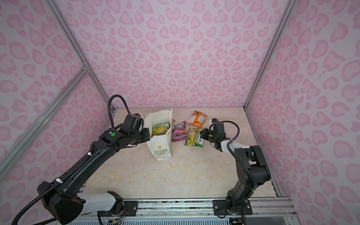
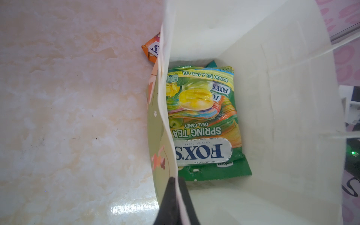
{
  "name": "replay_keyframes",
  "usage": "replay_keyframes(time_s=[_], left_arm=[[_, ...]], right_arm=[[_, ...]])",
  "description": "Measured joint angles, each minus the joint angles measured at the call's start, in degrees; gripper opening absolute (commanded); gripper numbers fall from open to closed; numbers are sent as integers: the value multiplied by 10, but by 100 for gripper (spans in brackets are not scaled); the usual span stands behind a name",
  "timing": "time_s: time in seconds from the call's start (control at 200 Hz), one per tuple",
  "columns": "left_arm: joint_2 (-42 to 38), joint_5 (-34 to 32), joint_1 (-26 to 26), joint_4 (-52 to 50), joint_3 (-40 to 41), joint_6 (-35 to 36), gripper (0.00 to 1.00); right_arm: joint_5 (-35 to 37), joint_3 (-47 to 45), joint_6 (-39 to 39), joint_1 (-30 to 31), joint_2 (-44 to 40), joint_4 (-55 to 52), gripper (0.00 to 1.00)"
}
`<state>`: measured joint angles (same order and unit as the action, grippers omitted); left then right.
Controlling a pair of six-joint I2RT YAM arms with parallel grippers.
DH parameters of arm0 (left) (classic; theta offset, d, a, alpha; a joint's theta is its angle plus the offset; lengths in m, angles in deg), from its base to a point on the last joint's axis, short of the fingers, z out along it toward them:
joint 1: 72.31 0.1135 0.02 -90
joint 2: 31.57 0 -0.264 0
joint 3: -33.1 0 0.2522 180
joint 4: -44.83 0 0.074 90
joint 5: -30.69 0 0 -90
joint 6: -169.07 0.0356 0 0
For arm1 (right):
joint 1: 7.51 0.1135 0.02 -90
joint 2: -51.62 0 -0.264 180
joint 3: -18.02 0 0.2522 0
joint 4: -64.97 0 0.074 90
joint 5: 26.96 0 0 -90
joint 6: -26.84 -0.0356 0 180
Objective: Place the snacks into the paper bag
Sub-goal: Pick up the snack from the top-center of the table.
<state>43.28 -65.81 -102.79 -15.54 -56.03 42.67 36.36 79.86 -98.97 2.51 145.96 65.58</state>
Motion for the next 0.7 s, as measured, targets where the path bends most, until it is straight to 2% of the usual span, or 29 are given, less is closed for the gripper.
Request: replay_keyframes(time_s=[0.23, 0.7], left_arm=[[-2, -2, 0, 0, 2, 0, 3], [-6, -3, 0, 2, 7, 0, 3]], right_arm=[[15, -9, 9, 6, -57, -43, 0], [44, -29, 40, 25, -199, -143, 0]])
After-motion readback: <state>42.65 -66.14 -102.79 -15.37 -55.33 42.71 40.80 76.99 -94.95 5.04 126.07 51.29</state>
